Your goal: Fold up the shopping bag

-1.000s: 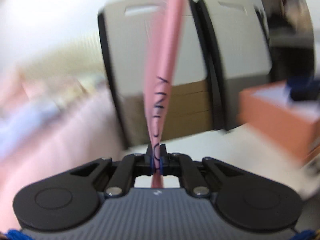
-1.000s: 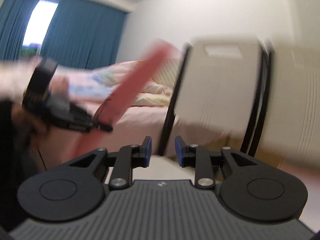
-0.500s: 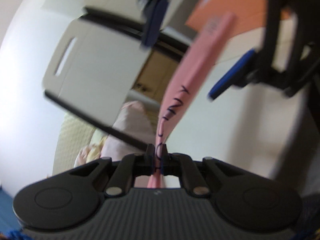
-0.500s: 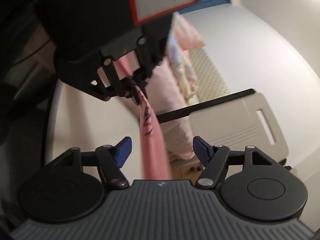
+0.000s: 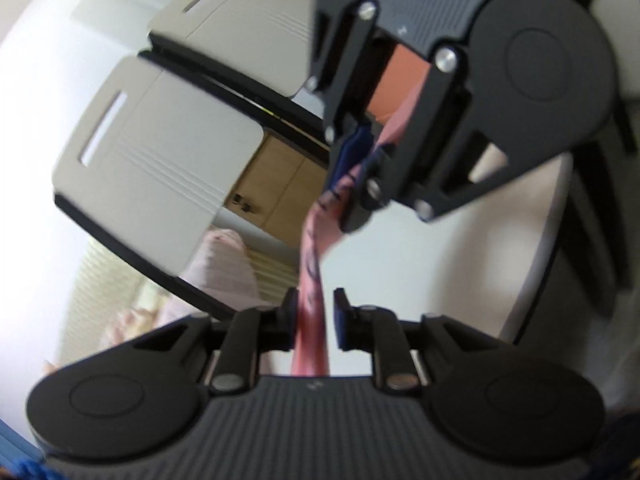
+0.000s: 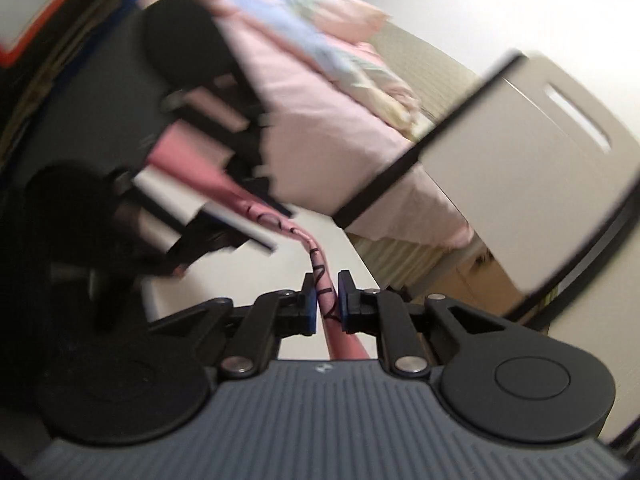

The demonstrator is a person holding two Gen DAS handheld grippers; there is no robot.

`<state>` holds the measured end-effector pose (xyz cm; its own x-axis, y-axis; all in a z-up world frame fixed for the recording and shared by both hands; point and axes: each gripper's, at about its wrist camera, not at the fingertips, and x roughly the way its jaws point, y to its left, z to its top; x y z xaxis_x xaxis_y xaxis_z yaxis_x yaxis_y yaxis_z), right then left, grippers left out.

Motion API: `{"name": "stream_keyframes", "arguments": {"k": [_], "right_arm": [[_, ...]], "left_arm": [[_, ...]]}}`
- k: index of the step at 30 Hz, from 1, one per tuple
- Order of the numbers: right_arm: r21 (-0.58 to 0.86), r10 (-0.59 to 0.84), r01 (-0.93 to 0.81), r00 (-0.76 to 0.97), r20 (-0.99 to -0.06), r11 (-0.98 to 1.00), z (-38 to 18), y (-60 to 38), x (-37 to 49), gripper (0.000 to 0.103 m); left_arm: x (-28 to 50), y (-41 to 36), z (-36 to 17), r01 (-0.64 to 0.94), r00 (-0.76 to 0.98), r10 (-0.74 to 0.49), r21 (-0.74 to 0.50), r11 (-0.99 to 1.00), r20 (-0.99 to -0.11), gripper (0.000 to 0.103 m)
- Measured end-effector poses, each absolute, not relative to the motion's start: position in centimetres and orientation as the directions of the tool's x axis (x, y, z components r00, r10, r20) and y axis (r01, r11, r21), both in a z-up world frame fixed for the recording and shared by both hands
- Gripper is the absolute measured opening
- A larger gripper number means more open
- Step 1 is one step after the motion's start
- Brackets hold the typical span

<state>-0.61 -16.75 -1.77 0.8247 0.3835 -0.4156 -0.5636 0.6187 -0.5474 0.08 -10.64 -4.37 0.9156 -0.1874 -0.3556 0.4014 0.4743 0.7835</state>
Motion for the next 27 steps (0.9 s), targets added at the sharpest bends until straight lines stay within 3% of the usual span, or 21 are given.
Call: {"name": "stream_keyframes", "arguments": {"k": [6, 10, 13, 16, 20, 27], "right_arm": [[-0.159, 0.415, -0.497, 0.831, -0.372, 0.853, 1.3, -19.0, 1.7, 0.014], [0.110, 0.446, -0.435, 0.833, -0.327, 0.894, 1.9, -21.0, 2.6, 0.014], [0.322, 0.480, -0.384, 0.818, -0.317, 0.866, 1.6, -22.1, 4.1, 0.015], [0.519, 0.549, -0.347, 0.779, -0.304, 0.781, 0.7, -23.3, 5.5, 0.016], [0.621, 0.581, -0.314, 0.761, -0.288, 0.718, 0.2, -23.5, 6.6, 0.016], [0.636, 0.624, -0.352, 0.734, -0.268, 0.687, 1.0, -22.2, 6.8, 0.017]], "left_arm": [[0.5, -9.6, -1.0, 0.516, 0.851, -0.335, 0.521, 0.680, -0.405, 0.056], [0.7, -8.2, 0.8, 0.547, 0.821, -0.416, 0.325, 0.772, -0.392, 0.074], [0.6, -7.5, 1.2, 0.550, 0.812, -0.439, 0.252, 0.796, -0.384, 0.077], [0.7, -7.5, 1.0, 0.537, 0.823, -0.425, 0.272, 0.799, -0.376, 0.080], [0.8, -7.5, 1.1, 0.532, 0.826, -0.418, 0.277, 0.800, -0.379, 0.084], [0.7, -7.0, 1.1, 0.522, 0.823, -0.406, 0.245, 0.817, -0.398, 0.087]]}}
